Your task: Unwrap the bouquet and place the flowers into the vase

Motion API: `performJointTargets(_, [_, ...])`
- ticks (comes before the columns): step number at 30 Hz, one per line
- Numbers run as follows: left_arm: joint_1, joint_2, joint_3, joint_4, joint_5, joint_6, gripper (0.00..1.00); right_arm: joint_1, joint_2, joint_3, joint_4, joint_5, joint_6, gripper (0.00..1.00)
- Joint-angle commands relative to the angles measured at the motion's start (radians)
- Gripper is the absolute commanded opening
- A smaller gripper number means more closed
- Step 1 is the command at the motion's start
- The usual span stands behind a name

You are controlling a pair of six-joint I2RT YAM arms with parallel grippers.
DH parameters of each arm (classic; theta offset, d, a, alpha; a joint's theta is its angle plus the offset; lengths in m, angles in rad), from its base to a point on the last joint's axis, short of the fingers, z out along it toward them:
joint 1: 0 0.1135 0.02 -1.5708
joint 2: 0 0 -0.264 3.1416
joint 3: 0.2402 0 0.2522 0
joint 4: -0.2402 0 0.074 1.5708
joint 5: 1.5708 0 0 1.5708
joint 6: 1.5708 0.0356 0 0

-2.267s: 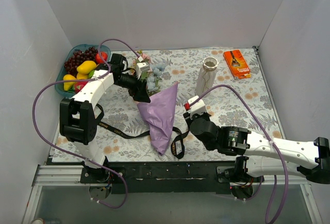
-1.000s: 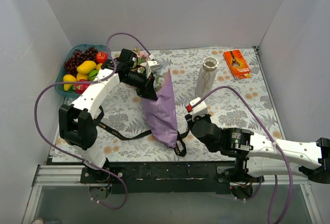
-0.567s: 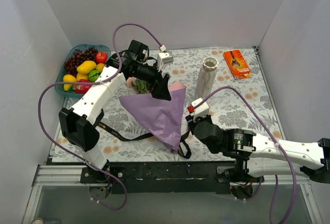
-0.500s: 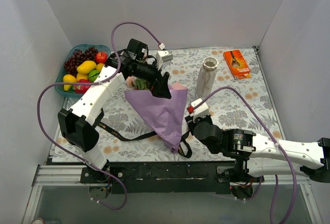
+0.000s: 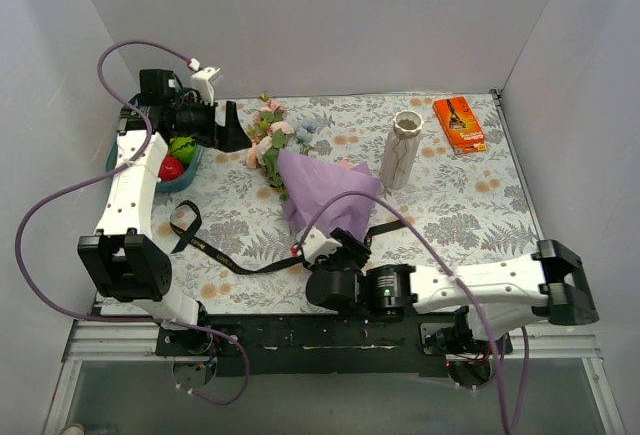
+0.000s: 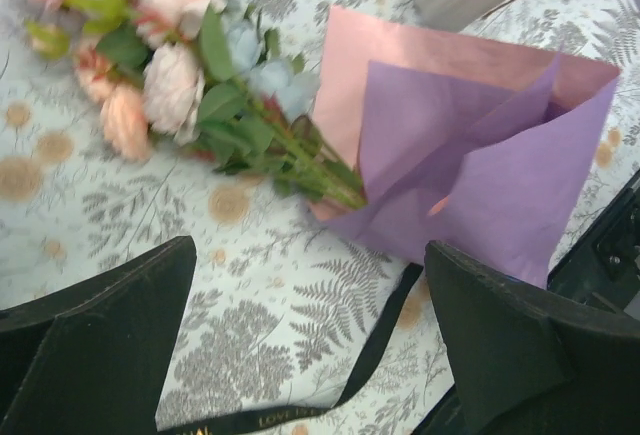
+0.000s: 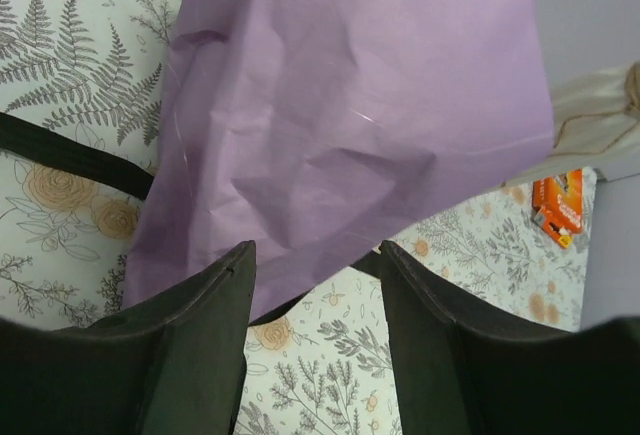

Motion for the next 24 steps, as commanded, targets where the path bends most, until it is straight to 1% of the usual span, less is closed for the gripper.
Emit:
performJointTargets(1, [0.029, -0.120, -0.143, -0.019, 0.037, 0.037, 0.98, 0.006, 0.136, 0.086, 0.268, 0.066, -0.251, 0.61])
performJointTargets(2, [0.029, -0.134, -0.166, -0.009, 0.039, 0.040, 0.98, 0.009, 0.153, 0.097, 0.372, 0.030, -0.333, 0.61])
performJointTargets(3, [0.029, -0.146, -0.186, -0.003, 0.037, 0.042, 0.98, 0.011, 0.186, 0.112, 0.438, 0.017, -0.373, 0.60])
performJointTargets(5, [0.029, -0.166, -0.223, 0.009, 0.035, 0.038, 0.98, 0.015, 0.232, 0.190, 0.488, 0.012, -0.445, 0.61])
performJointTargets(6, [0.029, -0.169, -0.232, 0.006, 0.037, 0.037, 0.98, 0.014, 0.289, 0.221, 0.491, 0.037, -0.473, 0.61])
performJointTargets(8, [0.029, -0.172, -0.250, 0.004, 0.054, 0.037, 0.98, 0.015, 0.344, 0.306, 0.473, 0.060, -0.516, 0.61])
performJointTargets(9, [0.029, -0.174, -0.255, 0.004, 0.057, 0.037, 0.98, 0.015, 0.381, 0.325, 0.465, 0.052, -0.517, 0.61])
performJointTargets(11, [0.029, -0.176, -0.264, 0.011, 0.063, 0.035, 0.98, 0.009, 0.387, 0.319, 0.480, 0.013, -0.507, 0.61])
performJointTargets(13, [0.029, -0.176, -0.270, 0.015, 0.069, 0.042, 0.98, -0.009, 0.372, 0.299, 0.456, -0.008, -0.462, 0.61])
performJointTargets(14, [0.027, -0.177, -0.272, 0.017, 0.092, 0.040, 0.98, -0.041, 0.361, 0.292, 0.409, -0.023, -0.351, 0.61])
performJointTargets(15, [0.026, -0.169, -0.271, 0.015, 0.103, 0.040, 0.98, -0.060, 0.331, 0.286, 0.298, -0.028, -0.299, 0.61])
performJointTargets(17, [0.006, -0.157, -0.266, 0.009, 0.133, 0.043, 0.98, -0.106, 0.283, 0.249, 0.254, 0.000, -0.216, 0.61])
performJointTargets(18, [-0.009, -0.140, -0.260, 0.001, 0.140, 0.048, 0.98, -0.112, 0.221, 0.215, 0.247, 0.020, -0.212, 0.60])
performJointTargets(21, [-0.094, -0.128, -0.257, 0.021, 0.174, 0.040, 0.98, -0.113, 0.095, 0.192, 0.215, 0.115, -0.218, 0.60])
performJointTargets(22, [-0.152, -0.128, -0.255, 0.035, 0.169, 0.042, 0.98, -0.109, 0.066, 0.207, 0.109, 0.138, -0.147, 0.60])
performJointTargets(24, [-0.195, -0.122, -0.249, 0.078, 0.173, 0.037, 0.98, -0.097, -0.022, 0.265, -0.026, 0.173, -0.038, 0.60])
